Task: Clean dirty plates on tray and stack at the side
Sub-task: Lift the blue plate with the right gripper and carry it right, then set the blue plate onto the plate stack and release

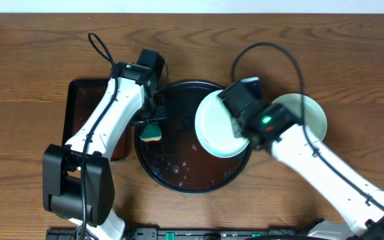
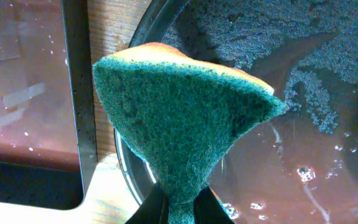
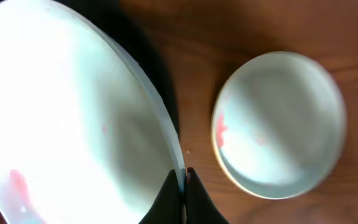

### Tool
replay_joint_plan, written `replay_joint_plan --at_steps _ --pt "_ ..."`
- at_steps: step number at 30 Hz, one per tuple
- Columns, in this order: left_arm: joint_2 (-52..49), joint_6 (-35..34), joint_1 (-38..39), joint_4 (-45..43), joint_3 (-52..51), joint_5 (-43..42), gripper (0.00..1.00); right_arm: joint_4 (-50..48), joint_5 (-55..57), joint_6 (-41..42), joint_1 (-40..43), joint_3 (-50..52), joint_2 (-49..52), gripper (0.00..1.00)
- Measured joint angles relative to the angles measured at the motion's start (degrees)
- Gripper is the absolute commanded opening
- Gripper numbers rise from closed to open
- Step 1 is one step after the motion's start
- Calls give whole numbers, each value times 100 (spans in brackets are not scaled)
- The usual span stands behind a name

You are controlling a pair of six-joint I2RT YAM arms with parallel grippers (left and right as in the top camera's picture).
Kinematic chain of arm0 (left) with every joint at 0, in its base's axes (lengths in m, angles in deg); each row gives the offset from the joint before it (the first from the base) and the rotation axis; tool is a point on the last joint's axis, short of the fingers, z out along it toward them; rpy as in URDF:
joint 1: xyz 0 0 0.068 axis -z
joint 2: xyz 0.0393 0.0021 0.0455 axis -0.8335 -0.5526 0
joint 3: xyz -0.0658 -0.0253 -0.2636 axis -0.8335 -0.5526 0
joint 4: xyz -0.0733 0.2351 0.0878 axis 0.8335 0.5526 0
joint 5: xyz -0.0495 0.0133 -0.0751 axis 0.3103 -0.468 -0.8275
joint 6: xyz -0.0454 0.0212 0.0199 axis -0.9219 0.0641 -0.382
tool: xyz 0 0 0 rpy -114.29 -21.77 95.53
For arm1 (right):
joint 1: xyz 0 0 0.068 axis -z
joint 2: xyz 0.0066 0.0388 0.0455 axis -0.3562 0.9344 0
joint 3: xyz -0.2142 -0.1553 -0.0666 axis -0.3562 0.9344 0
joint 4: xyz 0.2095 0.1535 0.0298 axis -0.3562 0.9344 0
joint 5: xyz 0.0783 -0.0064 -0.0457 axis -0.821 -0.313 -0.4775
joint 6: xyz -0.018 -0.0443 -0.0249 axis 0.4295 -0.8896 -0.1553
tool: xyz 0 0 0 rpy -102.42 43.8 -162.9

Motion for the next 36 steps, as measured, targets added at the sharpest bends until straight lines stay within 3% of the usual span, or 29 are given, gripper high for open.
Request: replay_joint_plan --at_steps 10,18,24,35,36 --pt "0 0 0 0 0 0 7 17 -2420 -501 2640 0 0 1" --pt "0 0 0 -2 0 0 7 201 -2765 -682 4199 28 -2 1" --pt "0 0 0 -7 0 -2 7 -175 -2535 -695 4662 579 -2 1" --pt "0 0 0 -57 0 0 7 -1775 -2363 -693 5206 2033 -2 1" --pt "0 0 0 -66 0 0 7 -1829 -2361 -693 5206 2081 -2 4"
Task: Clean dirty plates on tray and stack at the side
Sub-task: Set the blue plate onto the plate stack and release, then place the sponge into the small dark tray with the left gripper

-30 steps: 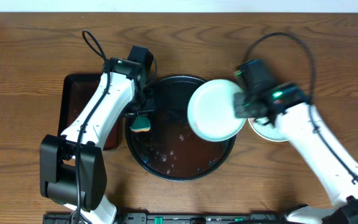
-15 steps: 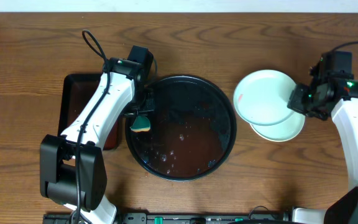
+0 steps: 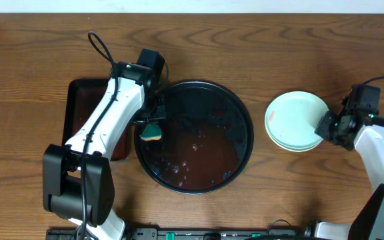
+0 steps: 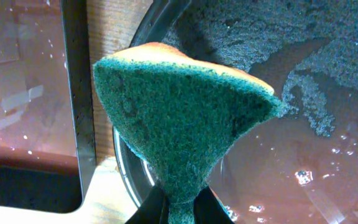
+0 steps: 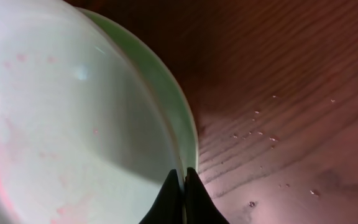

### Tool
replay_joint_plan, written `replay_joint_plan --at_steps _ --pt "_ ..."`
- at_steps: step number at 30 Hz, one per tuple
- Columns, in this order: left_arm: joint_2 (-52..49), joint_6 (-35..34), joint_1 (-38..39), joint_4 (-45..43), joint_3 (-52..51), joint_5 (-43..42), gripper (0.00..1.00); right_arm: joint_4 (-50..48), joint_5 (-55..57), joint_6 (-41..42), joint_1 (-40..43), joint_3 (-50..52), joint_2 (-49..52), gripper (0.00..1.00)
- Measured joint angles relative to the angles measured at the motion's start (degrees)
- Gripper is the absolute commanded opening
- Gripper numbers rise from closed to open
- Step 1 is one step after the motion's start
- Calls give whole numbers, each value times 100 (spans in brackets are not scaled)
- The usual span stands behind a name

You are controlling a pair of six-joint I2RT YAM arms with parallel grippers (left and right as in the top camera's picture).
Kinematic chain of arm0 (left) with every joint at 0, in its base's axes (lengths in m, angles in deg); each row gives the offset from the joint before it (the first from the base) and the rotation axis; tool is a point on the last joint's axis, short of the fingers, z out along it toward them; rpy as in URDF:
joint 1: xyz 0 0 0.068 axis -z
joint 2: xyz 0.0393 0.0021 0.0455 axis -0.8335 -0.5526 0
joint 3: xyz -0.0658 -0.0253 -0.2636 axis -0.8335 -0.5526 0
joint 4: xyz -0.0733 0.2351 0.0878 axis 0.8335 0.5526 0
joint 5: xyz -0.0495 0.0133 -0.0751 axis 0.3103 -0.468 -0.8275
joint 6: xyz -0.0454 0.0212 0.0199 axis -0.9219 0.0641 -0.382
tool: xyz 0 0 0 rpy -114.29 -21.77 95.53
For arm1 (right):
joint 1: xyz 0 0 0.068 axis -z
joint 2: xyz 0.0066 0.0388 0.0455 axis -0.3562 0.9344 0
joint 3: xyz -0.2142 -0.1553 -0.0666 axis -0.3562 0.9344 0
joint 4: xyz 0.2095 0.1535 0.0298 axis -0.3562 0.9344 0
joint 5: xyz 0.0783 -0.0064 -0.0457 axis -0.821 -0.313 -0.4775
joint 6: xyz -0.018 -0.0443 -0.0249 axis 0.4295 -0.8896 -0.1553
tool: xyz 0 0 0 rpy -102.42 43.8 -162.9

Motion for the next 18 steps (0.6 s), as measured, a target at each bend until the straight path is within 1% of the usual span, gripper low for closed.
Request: replay_joint_plan --at_steps 1,2,3,5,6,12,15,18 --pt "0 0 0 0 0 0 7 -74 0 7 -2 74 0 13" --pt "0 0 0 0 0 -2 7 -107 9 24 -2 111 0 38" --pt "0 0 0 0 0 -2 8 -120 7 15 -2 133 0 66" --pt "0 13 -2 0 0 0 7 -138 -2 2 -2 142 0 95" --pt "0 28 -2 4 0 0 7 -131 -9 2 -2 140 0 99" --pt "28 264 -140 507 286 -22 7 535 -186 -66 -7 -138 -22 99" --pt "238 483 -435 737 503 -17 7 833 -501 -280 -33 -568 -98 99" --pt "638 732 -914 833 579 -15 7 881 -970 -468 -199 -942 -251 99"
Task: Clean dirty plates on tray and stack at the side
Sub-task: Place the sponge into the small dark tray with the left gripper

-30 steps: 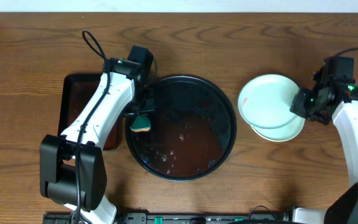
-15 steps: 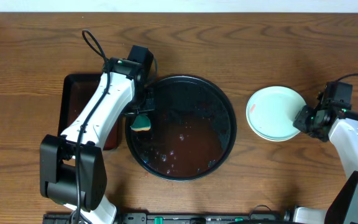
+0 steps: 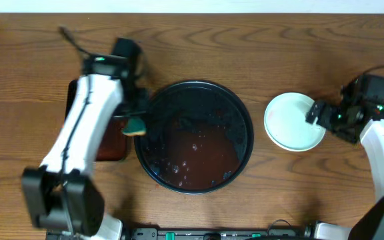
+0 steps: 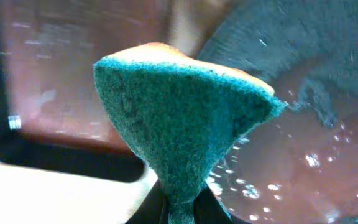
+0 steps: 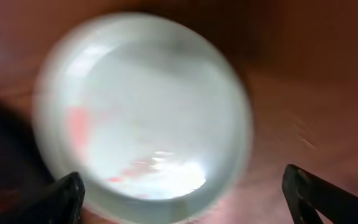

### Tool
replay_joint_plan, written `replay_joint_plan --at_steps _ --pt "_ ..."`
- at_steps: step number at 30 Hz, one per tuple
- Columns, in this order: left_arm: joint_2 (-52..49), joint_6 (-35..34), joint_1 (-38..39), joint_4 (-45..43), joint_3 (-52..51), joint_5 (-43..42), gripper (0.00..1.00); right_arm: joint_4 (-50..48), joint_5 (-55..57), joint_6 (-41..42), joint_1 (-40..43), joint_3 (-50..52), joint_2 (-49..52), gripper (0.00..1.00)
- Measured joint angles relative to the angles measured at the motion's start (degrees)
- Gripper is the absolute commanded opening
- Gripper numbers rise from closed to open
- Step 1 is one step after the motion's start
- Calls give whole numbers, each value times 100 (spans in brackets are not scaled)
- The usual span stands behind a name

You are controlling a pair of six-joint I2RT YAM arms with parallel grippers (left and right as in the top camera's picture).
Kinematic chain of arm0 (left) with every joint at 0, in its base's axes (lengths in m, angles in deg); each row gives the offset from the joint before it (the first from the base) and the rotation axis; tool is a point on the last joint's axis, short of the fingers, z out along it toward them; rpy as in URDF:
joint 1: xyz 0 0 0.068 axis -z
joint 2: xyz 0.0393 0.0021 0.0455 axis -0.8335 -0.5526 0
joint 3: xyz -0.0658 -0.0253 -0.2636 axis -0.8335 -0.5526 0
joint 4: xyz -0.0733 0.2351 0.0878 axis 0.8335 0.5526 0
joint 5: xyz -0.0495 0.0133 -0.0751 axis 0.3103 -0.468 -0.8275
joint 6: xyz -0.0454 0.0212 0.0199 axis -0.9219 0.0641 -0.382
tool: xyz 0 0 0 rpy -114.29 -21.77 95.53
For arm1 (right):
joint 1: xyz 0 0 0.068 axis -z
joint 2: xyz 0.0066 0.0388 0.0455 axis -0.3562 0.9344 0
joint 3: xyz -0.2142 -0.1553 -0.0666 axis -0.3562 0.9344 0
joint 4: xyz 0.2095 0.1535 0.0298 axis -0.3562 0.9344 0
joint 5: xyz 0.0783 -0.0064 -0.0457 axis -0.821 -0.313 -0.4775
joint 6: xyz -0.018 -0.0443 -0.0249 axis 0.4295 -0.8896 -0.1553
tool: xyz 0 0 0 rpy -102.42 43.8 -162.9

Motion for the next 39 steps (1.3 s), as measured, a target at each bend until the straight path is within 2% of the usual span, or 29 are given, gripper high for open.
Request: replay_joint_plan --at_steps 6,8,13,21,24,27,28,39 --pt "291 673 -894 -48 50 22 8 -15 -485 -142 -643 -94 -98 99" --pt "254 955 -1082 -374 9 17 7 -33 -538 -155 -901 -94 -98 99" --pt "39 1471 -1349 -1362 -348 24 7 -133 -588 -179 -1429 -94 -98 99" --pt "-907 1703 -1453 -1620 -647 175 8 -160 -603 -181 -1860 -94 -98 99" --pt "-1158 1727 -1467 -1676 -647 195 22 -155 -603 -181 -1864 -94 -98 99" --pt "-1342 1753 -1467 -1700 -647 219 66 -92 -603 -181 -1875 -94 -98 99" --pt "-1364 1762 -1467 -1707 -647 219 73 -70 -601 -181 -1875 -94 -98 99" --pt "-1016 1709 -1467 -1491 -614 299 74 140 -601 -310 -1878 -96 -280 99"
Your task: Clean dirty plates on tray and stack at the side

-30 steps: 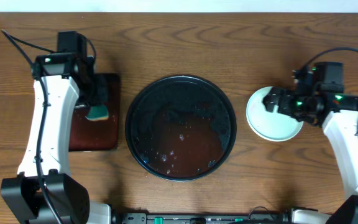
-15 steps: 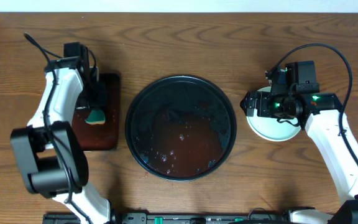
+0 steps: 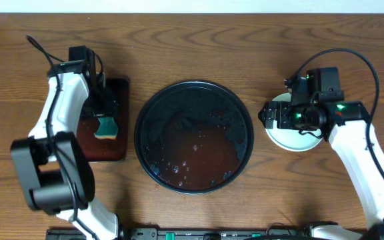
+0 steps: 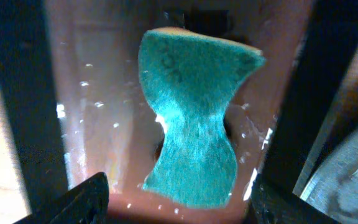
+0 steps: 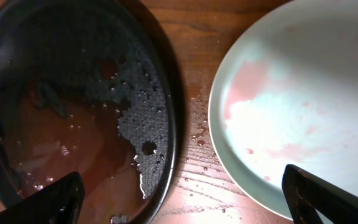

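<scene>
Two pale green plates (image 3: 299, 137) lie stacked on the table at the right; the top one (image 5: 303, 106) carries faint pink smears. My right gripper (image 3: 268, 115) hangs open over the stack's left edge, and the wrist view shows the gripper (image 5: 185, 205) empty above the gap between plates and round tray. The round black tray (image 3: 193, 175) in the middle holds only brownish water. The green sponge (image 3: 105, 127) lies in the rectangular tray (image 3: 115, 152) at the left. My left gripper (image 3: 104, 108) is open just above the sponge (image 4: 194, 118), fingers (image 4: 86, 199) spread either side.
The rectangular tray (image 4: 79, 93) holds reddish water. Water droplets lie on the wood between the round tray's rim (image 5: 169, 93) and the plates. The right arm's cable loops above the plates.
The left gripper has let go of the sponge, which now lies in the rectangular tray, and stands open over it. The right gripper, still open, has shifted left to the stack's edge.
First my right gripper held a plate over the round tray, one plate lay at the right, and my left held the sponge at the tray's left rim. Then the plate sat on the other. Then the right gripper was open. Now the sponge rests in the rectangular tray.
</scene>
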### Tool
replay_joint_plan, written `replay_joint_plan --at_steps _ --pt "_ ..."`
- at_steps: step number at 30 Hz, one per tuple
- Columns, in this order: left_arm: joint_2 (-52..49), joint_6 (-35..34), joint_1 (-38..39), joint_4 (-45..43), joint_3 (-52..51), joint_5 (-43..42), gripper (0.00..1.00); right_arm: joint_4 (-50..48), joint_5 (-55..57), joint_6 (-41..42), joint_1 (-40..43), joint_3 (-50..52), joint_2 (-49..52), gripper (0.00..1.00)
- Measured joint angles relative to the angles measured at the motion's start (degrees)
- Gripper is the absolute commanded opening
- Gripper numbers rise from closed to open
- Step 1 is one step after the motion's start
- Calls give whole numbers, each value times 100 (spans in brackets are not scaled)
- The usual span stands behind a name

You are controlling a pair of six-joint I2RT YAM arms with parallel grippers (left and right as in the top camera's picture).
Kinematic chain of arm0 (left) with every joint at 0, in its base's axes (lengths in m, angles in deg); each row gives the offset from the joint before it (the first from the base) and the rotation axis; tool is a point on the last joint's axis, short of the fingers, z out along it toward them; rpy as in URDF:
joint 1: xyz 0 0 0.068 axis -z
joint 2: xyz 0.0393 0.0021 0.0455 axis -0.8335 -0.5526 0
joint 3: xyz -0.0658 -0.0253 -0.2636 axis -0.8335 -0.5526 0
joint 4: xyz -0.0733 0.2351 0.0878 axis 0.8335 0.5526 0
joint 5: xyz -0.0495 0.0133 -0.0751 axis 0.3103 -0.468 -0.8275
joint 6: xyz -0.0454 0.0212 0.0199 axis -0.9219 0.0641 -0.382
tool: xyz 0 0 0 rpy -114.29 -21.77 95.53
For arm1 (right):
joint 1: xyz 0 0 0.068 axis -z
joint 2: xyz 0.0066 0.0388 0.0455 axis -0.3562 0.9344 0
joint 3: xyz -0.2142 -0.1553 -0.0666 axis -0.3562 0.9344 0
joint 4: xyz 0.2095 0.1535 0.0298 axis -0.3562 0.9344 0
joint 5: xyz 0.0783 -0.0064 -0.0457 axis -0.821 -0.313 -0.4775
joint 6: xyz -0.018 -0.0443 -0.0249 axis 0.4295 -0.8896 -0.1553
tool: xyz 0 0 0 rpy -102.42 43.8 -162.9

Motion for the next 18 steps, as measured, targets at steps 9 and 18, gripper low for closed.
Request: replay_joint_plan --at_steps 9,18 --pt "1996 -247 0 514 146 4 74 232 26 -127 0 -267 -1233 99" --pt "2573 -328 0 529 177 4 74 535 415 -129 0 -365 -2697 99"
